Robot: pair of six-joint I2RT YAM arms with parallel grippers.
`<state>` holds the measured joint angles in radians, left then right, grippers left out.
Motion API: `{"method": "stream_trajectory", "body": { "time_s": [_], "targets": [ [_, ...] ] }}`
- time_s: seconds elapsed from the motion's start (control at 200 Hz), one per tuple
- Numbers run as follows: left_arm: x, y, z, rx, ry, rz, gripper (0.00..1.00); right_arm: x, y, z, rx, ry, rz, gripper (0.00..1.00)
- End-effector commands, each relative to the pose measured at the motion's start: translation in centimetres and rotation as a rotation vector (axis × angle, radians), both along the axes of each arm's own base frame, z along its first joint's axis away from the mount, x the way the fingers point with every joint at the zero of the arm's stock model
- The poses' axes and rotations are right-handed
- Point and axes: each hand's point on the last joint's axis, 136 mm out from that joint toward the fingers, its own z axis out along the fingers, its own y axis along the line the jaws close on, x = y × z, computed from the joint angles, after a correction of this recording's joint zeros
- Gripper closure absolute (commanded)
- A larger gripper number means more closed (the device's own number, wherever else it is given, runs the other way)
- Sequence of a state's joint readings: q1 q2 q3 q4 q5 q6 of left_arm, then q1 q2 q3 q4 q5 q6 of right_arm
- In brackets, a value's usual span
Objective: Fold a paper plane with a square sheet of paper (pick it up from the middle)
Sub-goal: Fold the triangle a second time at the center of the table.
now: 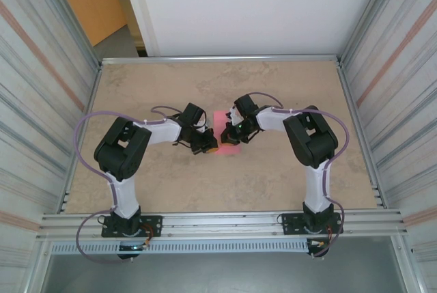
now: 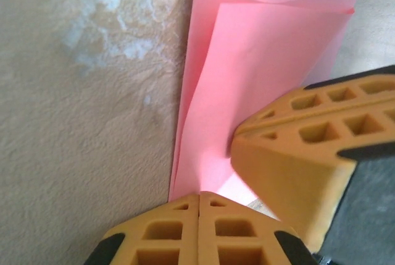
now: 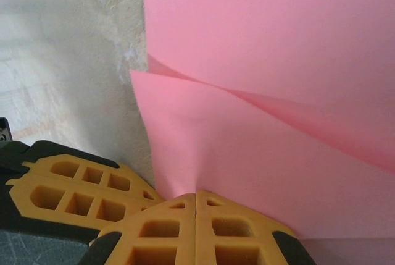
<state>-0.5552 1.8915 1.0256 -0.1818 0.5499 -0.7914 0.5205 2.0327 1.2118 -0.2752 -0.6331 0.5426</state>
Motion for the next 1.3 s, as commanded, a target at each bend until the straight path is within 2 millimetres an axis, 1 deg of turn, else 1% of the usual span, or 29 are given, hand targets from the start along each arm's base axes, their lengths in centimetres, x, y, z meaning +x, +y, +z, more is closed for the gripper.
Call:
{"method": "stream_trajectory", "body": {
  "time_s": [0.0,0.14,0.205,0.256,0.316,0.361,0.421,0.501,0.581,0.611,0.652,0.722,0.802,0.902,0.992,1.098,1.208,1.293],
  "targets": [
    [-3.6,4.0,-4.0,0.201,0.152,0.042,1.0,2.2,-3.5,-2.3,-0.067,0.001,-0.078,1.0],
    [-4.2,4.5,-4.6,0.218,0.173,0.043,1.0,5.7,-5.9,-1.7,-0.046,-0.028,-0.156,0.99],
    [-4.1,4.4,-4.5,0.212,0.167,0.046,1.0,7.3,-7.6,-1.6,-0.074,-0.036,-0.205,0.99],
    [-3.7,4.1,-4.1,0.201,0.155,0.042,1.0,8.4,-9.3,-1.6,-0.101,-0.034,-0.253,0.99],
    [-3.1,3.5,-3.5,0.177,0.136,0.031,1.0,9.4,-10.6,-1.2,-0.11,-0.032,-0.303,0.98],
    [-2.5,2.8,-2.8,0.154,0.117,0.019,1.0,10.0,-11.1,-0.5,-0.107,-0.046,-0.321,0.98],
    [-1.6,2.0,-1.8,0.12,0.093,0.008,1.0,10.2,-11.4,0.8,-0.105,-0.071,-0.329,0.97],
    [-0.2,0.6,0.3,0.06,0.041,-0.006,0.99,9.9,-11.2,2.4,-0.097,-0.095,-0.324,0.95],
    [1.3,-0.7,2.9,-0.002,-0.028,-0.009,0.93,8.7,-10.7,3.4,-0.084,-0.088,-0.319,0.91],
    [1.8,-1.1,3.9,-0.022,-0.055,-0.005,0.9,8.1,-10.4,3.6,-0.081,-0.082,-0.315,0.88],
    [2.4,-1.4,4.9,-0.042,-0.086,-0.003,0.86,7.3,-9.9,3.8,-0.073,-0.067,-0.313,0.82],
    [3.3,-1.5,5.8,-0.049,-0.131,0.006,0.8,5.8,-8.8,3.8,-0.043,-0.033,-0.308,0.73],
    [4.3,-1.5,5.9,-0.054,-0.15,0.022,0.73,4.2,-7.6,3.5,-0.02,0.003,-0.324,0.65],
    [5.4,-1.9,5.9,-0.088,-0.162,0.041,0.69,3.4,-6.1,4.0,0.032,-0.001,-0.358,0.6],
    [6.0,-2.0,5.4,-0.081,-0.161,0.054,0.68,3.0,-5.0,4.1,0.033,0.01,-0.372,0.6],
    [6.5,-1.3,4.1,-0.053,-0.149,0.077,0.67,2.6,-4.3,3.7,0.04,0.031,-0.387,0.61],
    [6.8,-0.8,3.0,-0.05,-0.135,0.088,0.67,2.4,-4.2,2.7,0.03,0.064,-0.394,0.64],
    [6.8,-0.7,2.4,-0.044,-0.124,0.089,0.67,2.5,-4.1,2.5,0.031,0.065,-0.392,0.65]
  ]
}}
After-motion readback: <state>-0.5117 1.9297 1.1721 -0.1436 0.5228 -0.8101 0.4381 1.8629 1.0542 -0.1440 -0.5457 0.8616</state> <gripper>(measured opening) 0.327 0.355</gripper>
